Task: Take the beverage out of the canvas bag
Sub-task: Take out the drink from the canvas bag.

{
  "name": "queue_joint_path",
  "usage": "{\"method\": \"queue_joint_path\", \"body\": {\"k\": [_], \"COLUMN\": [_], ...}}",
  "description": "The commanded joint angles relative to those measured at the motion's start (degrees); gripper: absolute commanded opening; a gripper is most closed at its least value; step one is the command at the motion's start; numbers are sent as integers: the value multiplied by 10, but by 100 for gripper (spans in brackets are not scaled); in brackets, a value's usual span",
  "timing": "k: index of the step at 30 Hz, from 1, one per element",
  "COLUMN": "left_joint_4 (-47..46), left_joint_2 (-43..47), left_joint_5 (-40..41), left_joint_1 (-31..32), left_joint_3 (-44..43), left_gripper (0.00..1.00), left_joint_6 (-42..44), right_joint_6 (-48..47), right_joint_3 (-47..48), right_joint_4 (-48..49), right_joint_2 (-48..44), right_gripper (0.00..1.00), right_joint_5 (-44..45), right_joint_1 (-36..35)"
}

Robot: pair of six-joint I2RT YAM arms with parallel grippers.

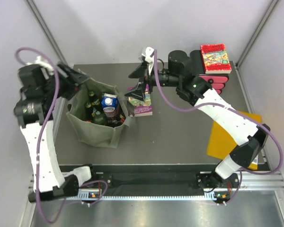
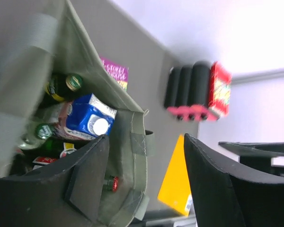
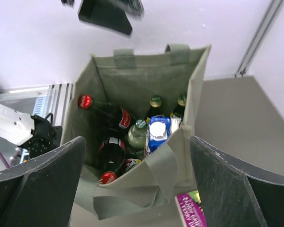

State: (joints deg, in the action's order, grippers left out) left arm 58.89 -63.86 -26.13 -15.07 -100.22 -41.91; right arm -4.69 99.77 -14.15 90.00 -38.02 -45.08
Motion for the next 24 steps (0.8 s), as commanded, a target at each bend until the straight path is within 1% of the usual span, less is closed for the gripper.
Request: {"method": "queue_joint_path", "body": {"k": [1,2,3,4,5,6,7,9,10,13,15,18,22,24], "left_joint_4": [5,23,67,88,110,152,167,185,209,239,231,204,188,185], "left_joint_2": [-61,-79,-97,-128,-142,-154,-172,-186,-199,-212,-204,-168,-131,-122], "left_joint_5": [142,171,230,255,297,328,363,382,399,429,427,408,384,368], "left_joint_1": [195,225,250,290,305,318,333,343,352,370,371,370,370,368], "left_joint_3": [-36,-46,-58,-83,-96,-109,-128,-137,-146,-162,-150,-127,-72,-52], "left_gripper": [70,70,71,72,72,73,74,75,76,77,77,78,82,84], "left_joint_6": [-3,-4,-3,-1,-1,3,8,22,26,40,59,89,110,120], "right_joint_6": [71,84,87,91,92,92,92,90,89,83,79,76,50,22], "right_joint_3": [-8,-8,-7,-5,-8,-10,-16,-23,-31,-43,-52,-62,-67,-67], "right_joint_4": [32,39,40,43,44,45,47,50,51,51,51,54,38,30], "right_joint_2": [6,9,11,13,12,11,10,8,6,4,1,-2,-4,-8], "right_gripper": [89,89,89,89,90,90,91,93,95,99,100,99,99,100], "right_joint_5": [-32,-35,-38,-45,-47,-48,-52,-57,-62,-61,-60,-64,-83,-88], "right_joint_1": [35,41,53,60,65,76,82,97,100,109,112,115,119,119]}}
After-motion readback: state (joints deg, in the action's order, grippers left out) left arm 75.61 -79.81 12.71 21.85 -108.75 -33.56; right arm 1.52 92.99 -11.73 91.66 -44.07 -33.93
